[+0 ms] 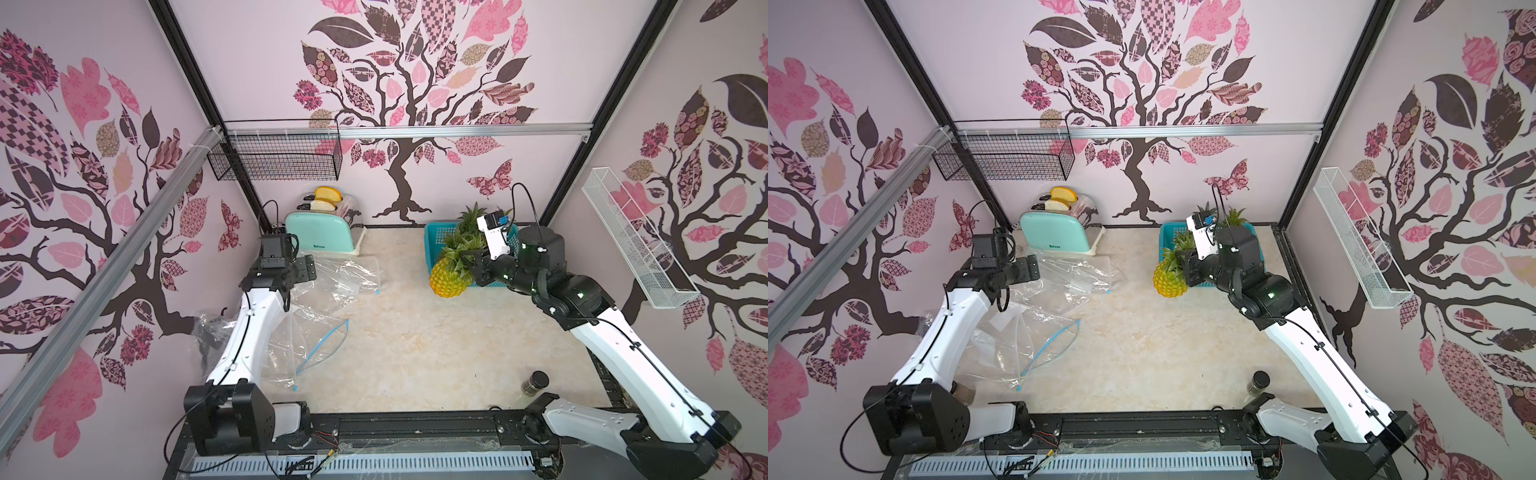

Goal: Open the zip-top bag and take out the pineapple
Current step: Place the zipper food storage bag at the center of the board, then place the pineapple in the basket.

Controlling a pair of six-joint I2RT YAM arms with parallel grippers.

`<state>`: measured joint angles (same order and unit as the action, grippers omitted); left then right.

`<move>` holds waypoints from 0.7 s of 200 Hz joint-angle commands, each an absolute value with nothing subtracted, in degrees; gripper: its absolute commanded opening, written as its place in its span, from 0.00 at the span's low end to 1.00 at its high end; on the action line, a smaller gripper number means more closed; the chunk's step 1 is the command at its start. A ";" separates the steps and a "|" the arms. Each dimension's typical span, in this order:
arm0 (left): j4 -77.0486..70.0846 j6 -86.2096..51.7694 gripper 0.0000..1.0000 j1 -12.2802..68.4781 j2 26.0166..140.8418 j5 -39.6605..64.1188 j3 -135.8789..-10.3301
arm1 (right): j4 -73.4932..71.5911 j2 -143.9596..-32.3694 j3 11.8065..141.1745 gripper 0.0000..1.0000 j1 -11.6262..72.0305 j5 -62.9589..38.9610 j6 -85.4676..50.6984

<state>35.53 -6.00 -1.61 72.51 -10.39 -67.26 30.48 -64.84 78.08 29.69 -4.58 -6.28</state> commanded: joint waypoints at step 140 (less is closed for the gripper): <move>27.62 -7.90 0.98 -1.60 70.48 -5.43 -65.51 | 30.29 -91.29 100.37 0.00 11.21 7.27 -2.11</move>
